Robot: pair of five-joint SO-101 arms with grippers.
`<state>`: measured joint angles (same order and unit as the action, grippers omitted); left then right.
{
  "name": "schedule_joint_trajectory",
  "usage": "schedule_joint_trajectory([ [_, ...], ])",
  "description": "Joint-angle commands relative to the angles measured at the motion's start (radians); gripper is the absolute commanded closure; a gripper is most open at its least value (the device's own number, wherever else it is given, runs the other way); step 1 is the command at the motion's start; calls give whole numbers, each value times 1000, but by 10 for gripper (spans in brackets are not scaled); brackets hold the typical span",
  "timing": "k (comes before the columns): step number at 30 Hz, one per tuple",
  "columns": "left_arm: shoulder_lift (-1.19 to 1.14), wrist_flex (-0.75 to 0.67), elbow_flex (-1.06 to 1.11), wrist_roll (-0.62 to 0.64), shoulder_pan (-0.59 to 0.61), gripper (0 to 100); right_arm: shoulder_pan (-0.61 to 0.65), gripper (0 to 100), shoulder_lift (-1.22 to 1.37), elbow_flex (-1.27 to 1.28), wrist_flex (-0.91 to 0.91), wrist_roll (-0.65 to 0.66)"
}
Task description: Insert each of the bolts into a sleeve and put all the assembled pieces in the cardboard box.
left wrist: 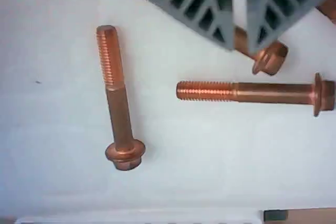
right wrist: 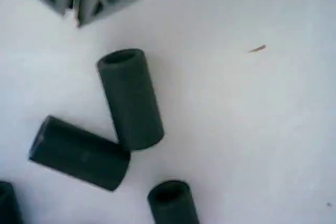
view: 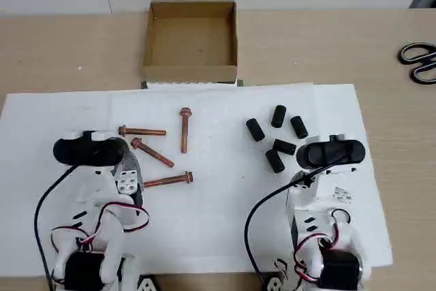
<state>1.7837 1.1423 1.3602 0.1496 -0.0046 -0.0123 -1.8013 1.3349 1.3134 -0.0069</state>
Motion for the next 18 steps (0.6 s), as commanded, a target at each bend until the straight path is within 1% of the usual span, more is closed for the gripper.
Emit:
schedule_joint_trajectory([
  [1,-94,60,-120,3,-3,992,-7,995,13,-81,28,-8],
  [5,-276,115,-280,5,-3,992,-4,995,159,-193,22,-35],
  [11,-557,180,-526,5,-3,992,-5,995,572,-422,30,-94],
  [15,-709,255,-676,5,2,992,-1,995,837,-632,110,-132],
  [18,-821,313,-754,5,5,992,-4,995,1009,-793,206,-132],
])
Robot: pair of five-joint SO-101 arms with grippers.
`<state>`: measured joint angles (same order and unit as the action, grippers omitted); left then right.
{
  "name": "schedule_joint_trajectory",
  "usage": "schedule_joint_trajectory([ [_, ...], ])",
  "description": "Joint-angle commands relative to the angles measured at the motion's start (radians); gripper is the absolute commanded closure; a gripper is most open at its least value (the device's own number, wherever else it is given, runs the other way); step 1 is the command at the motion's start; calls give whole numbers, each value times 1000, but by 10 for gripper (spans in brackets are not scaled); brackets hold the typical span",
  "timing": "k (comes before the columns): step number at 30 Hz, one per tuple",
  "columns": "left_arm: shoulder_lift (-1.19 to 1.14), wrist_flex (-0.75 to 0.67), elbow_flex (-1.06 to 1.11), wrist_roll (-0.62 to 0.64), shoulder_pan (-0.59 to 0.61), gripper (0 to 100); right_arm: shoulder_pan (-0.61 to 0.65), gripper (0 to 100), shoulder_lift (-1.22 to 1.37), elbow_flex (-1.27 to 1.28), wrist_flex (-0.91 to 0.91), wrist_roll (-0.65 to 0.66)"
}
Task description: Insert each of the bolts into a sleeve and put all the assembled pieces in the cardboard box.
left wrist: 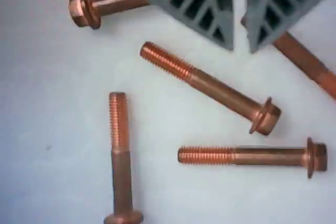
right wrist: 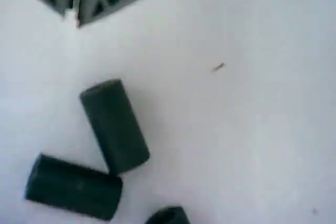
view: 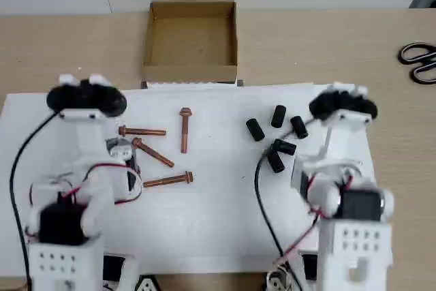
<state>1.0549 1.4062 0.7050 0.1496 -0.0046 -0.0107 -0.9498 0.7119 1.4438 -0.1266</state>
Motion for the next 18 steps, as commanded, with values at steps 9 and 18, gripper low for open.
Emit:
schedule_joint_trajectory([
  [9,-385,207,-257,5,5,993,-7,995,495,-502,275,-9],
  [18,-588,212,-262,-75,5,993,-4,995,585,-499,274,201],
])
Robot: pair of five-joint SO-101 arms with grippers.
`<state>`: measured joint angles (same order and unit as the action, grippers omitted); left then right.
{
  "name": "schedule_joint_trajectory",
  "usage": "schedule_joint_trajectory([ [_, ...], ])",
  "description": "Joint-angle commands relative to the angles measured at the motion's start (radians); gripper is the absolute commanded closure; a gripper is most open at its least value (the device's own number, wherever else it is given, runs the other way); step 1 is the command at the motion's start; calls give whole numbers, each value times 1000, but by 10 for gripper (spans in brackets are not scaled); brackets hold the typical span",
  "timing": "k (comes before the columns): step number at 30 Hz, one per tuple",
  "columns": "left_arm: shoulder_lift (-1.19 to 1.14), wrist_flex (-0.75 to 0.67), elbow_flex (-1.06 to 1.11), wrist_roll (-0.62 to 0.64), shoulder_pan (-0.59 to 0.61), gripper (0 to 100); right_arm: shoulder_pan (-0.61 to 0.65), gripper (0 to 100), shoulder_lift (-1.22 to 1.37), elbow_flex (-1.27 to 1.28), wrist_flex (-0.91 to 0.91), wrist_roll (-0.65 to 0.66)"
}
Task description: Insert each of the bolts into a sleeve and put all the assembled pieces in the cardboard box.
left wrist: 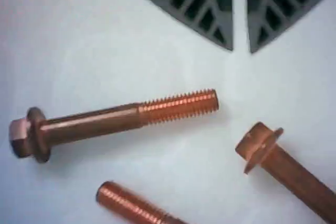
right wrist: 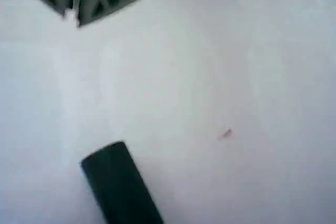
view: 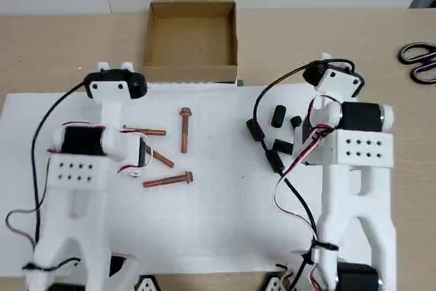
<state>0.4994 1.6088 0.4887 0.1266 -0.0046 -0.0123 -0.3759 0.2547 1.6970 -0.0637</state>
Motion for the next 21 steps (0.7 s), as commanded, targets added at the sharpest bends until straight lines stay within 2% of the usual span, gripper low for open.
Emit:
schedule_joint_trajectory([
  [1,-43,9,-45,-83,5,993,-4,995,18,-40,22,206],
  [3,-57,9,-45,-137,5,993,-4,995,25,-40,24,330],
  [6,-57,2,-45,-192,5,993,4,995,25,-40,22,414],
  [9,-61,-21,-41,-236,5,993,24,995,35,-35,21,425],
  [17,-66,-78,-35,-236,6,990,159,990,36,37,-41,417],
  [21,-66,-127,12,-236,6,983,183,893,36,78,-84,417],
])
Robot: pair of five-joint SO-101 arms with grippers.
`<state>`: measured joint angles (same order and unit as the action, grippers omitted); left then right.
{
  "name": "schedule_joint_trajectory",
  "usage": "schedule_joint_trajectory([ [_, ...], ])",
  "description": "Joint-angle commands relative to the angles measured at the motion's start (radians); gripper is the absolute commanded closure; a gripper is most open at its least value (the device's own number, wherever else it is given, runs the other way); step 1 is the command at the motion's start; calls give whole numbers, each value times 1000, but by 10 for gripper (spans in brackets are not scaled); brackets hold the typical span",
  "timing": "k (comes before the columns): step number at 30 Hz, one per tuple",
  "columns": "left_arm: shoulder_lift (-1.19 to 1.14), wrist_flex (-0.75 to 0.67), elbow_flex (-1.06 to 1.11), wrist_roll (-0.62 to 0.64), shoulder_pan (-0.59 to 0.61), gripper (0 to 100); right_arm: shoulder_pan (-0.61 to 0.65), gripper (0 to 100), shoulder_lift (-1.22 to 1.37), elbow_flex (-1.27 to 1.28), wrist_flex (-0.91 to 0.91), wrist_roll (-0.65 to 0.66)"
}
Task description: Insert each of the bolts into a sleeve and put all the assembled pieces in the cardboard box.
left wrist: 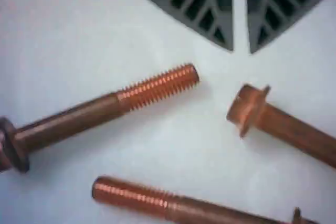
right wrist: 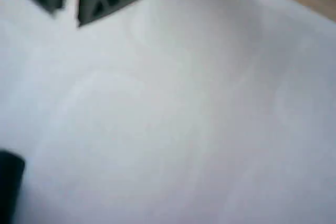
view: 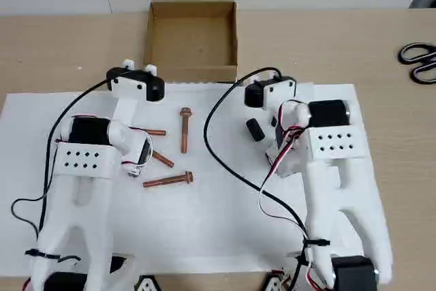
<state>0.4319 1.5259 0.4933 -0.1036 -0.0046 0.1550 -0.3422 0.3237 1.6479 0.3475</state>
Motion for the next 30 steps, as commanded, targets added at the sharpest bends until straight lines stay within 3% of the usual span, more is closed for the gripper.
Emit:
schedule_joint_trajectory([
  [1,2,-54,21,-6,6,970,16,869,2,20,-47,8],
  [10,2,-115,64,-26,123,894,18,847,5,98,-166,8],
  [30,0,-130,99,-46,120,894,19,848,236,97,-335,5],
])
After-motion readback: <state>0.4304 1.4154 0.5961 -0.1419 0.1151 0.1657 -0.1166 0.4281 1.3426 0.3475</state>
